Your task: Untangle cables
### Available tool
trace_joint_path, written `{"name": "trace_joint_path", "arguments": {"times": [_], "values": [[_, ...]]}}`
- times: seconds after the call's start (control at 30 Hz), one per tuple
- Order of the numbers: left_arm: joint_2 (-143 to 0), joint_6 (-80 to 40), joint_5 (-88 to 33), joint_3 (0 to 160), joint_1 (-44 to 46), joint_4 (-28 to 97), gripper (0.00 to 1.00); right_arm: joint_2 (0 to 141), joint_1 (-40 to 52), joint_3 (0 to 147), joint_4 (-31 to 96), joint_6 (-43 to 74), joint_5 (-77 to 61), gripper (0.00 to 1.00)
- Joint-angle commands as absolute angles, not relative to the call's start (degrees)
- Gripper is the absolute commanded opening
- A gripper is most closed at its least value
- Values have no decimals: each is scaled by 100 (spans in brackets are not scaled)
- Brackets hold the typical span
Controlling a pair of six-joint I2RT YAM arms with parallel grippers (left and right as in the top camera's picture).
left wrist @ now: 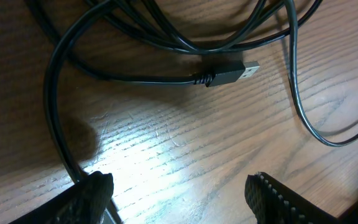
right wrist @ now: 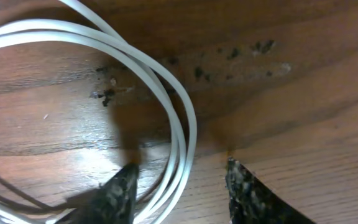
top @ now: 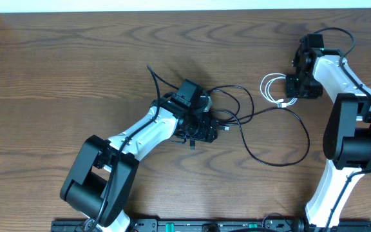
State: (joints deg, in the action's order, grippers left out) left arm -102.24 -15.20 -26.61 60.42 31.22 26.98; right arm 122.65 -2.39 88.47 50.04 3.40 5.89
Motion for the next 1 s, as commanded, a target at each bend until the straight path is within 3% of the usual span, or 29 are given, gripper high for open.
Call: {"name": "trace_joint_path", "arguments": {"times": [0.0, 0.1, 0.23, 0.33, 0.43, 0.63, 0.97], "values": [[-10287, -1494, -2630, 6047, 3120, 2722, 73, 12302, -327, 8748, 4941, 370, 718, 38], [-10287, -1494, -2628, 6047, 3120, 2722, 73, 12302, -495, 8340, 4705, 620, 711, 36], [-10287, -1494, -2630, 6047, 3120, 2722, 73, 12302, -832, 7937, 4650, 993, 808, 9], [-10287, -1494, -2630, 6049, 3120, 2722, 73, 12302, -1227, 7915, 4838, 1649, 847, 1], [-10287, -1494, -2630, 6047, 3120, 2740, 73, 12302, -1883, 7915, 5127, 2211, 838, 1], [-10287, -1496, -2630, 6047, 3120, 2742, 73, 12103, -2670, 7920, 5537, 2226, 185, 1], [-10287, -1496, -2628, 6047, 3120, 2801, 73, 10003, -3977, 7920, 5437, 2226, 198, 1]]}}
